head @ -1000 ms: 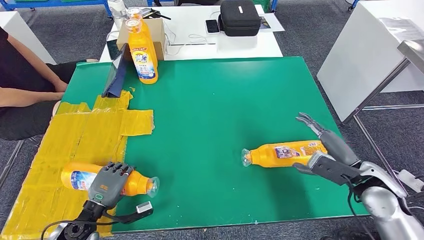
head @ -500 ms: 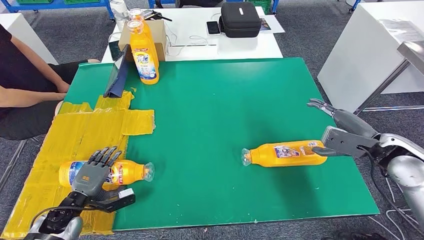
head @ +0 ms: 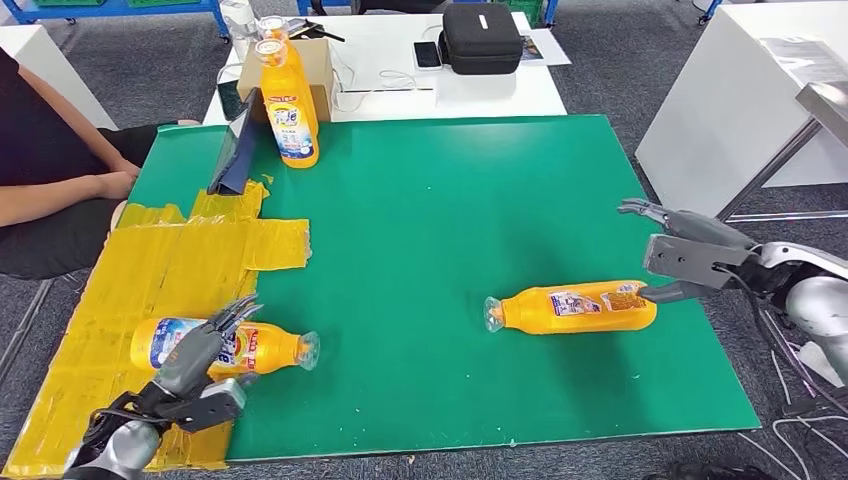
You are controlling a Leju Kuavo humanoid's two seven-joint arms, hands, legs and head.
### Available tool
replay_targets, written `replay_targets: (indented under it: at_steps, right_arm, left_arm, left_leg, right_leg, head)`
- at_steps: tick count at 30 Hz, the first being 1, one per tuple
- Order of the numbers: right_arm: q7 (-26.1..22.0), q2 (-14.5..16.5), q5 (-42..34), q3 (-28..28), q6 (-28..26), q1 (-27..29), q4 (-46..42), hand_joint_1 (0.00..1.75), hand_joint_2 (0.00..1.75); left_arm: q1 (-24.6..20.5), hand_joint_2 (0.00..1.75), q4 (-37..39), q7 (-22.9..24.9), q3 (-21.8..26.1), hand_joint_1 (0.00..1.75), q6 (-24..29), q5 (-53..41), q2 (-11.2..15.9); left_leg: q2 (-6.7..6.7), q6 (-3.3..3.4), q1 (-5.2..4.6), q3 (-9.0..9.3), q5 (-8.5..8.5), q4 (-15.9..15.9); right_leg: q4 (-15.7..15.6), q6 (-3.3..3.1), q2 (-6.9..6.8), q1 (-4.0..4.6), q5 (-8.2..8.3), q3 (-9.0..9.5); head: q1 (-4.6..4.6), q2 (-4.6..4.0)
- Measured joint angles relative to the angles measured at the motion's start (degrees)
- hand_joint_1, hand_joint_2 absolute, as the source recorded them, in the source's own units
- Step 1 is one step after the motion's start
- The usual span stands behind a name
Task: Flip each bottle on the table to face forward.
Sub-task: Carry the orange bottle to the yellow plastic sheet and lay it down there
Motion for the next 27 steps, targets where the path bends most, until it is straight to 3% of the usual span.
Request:
replay_targets:
  at_steps: [3, 10, 27]
  right_arm:
    - [-1.13, 1.52, 0.99, 4.60, -1.24, -1.68, 4.46, 0.00, 1.75]
    - [-2.38, 3.37, 1.41, 10.24, -2.18, -3.03, 11.18, 0.00, 1.75]
    - [-5.20, 8.65, 7.17, 15.62, -4.32, -4.34, 25.41, 0.00, 1.75]
  left_arm:
    - [-0.15, 0.00, -4.13, -2.36, 1.75, 0.00, -7.51, 12.45, -2.01]
    - [-0.38, 0.00, -9.58, -2.64, 5.18, 0.00, -19.00, 27.09, -4.61]
    - [-2.28, 0.00, -11.20, -2.64, 7.28, 0.00, -23.82, 28.90, -8.13]
  left_leg:
    - [-0.02, 0.01, -0.02, -0.02, 0.01, 0.02]
    - [-0.06, 0.01, -0.01, -0.10, 0.01, 0.02]
    - [-0.06, 0.01, -0.01, -0.16, 0.02, 0.02]
  right_leg:
    - [0.00, 0.05, 0.00, -0.01, 0.04, -0.03]
    - [0.00, 0.06, -0.03, 0.00, 0.04, -0.12]
    - [0.00, 0.06, -0.02, 0.00, 0.04, -0.17]
  head:
    - [0.00, 0.00]
    - [-0.02, 0.00]
    - [-0.02, 0.00]
